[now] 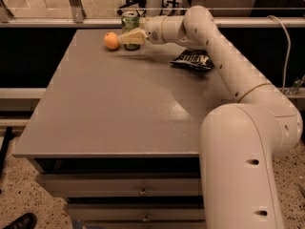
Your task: Move green can near orange
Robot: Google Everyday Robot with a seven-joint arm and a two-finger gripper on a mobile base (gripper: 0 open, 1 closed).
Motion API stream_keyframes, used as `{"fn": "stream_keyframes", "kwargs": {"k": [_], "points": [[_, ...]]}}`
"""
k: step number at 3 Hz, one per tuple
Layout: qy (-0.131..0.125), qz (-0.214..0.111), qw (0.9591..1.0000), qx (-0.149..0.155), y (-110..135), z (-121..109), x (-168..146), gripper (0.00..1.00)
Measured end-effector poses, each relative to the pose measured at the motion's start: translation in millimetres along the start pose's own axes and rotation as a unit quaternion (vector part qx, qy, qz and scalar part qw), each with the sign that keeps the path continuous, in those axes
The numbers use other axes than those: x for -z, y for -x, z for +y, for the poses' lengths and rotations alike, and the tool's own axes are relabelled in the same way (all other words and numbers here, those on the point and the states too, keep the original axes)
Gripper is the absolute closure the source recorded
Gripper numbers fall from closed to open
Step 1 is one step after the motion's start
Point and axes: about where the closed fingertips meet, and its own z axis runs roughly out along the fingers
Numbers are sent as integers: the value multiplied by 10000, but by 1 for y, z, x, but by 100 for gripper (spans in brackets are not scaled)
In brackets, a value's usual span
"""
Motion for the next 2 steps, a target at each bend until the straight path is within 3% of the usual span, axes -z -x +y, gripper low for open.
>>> {"fn": "stream_keyframes", "kwargs": {"k": [1, 2], "points": [[4, 25, 10000, -24, -2, 1, 7, 0], [-27, 41, 10000, 41, 1, 6, 35, 0]]}}
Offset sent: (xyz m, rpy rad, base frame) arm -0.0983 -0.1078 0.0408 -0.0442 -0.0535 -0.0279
